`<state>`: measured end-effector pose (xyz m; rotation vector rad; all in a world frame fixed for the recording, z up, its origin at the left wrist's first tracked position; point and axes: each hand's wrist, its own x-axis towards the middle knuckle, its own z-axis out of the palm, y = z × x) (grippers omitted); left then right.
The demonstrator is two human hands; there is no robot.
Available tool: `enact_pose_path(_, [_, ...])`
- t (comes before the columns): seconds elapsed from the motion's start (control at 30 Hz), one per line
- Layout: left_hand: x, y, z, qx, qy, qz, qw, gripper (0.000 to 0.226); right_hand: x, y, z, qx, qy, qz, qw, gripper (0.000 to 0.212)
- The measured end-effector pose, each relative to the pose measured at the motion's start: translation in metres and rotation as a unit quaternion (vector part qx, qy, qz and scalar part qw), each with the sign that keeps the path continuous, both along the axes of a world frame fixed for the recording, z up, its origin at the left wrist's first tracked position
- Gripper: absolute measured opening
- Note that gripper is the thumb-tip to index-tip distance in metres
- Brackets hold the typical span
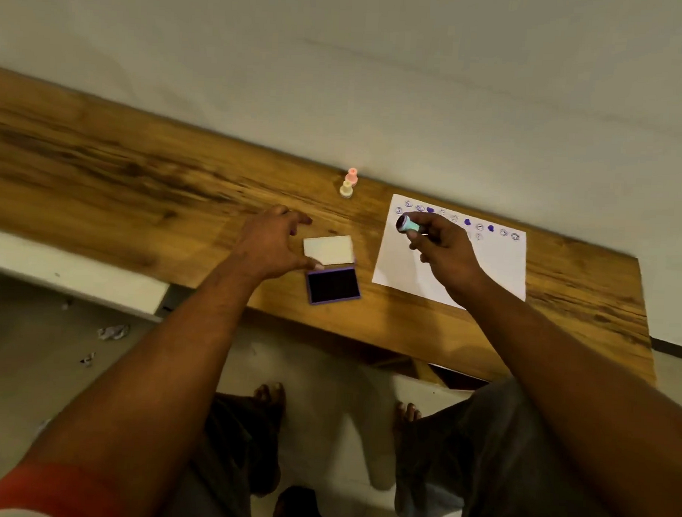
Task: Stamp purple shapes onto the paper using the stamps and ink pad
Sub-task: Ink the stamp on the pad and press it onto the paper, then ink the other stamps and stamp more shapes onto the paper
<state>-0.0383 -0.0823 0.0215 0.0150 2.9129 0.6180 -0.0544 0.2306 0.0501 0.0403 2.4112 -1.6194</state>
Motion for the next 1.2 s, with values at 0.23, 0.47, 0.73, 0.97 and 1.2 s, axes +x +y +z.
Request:
enact_pose_path(0.23, [0.012, -0.033, -0.023, 0.020, -0.062, -0.046, 0.997, 0.071, 0.007, -0.069, -0.003, -0.029, 0.014, 0.082, 0.996, 0.029])
enact_pose_path(0.47, [0.012, -0.044, -0.038, 0.083, -0.059, -0.031, 0.994, 0.051, 0.011, -0.111, -0.026, 0.112, 0.049, 0.129, 0.984, 0.025])
enact_pose_path(0.73, [0.009, -0.046, -0.040, 0.102, -0.072, -0.014, 0.992, 0.047, 0.013, -0.141, -0.040, 0.317, 0.200, 0.266, 0.888, 0.031])
enact_pose_path(0.97, [0.007, -0.045, -0.042, 0.096, -0.074, -0.007, 0.993, 0.052, 0.012, -0.160, -0.031, 0.404, 0.294, 0.330, 0.801, 0.032])
enact_pose_path(1.2, [0.005, -0.044, -0.042, 0.086, -0.082, 0.001, 0.993, 0.054, 0.010, -0.171, -0.027, 0.478, 0.351, 0.382, 0.709, 0.030])
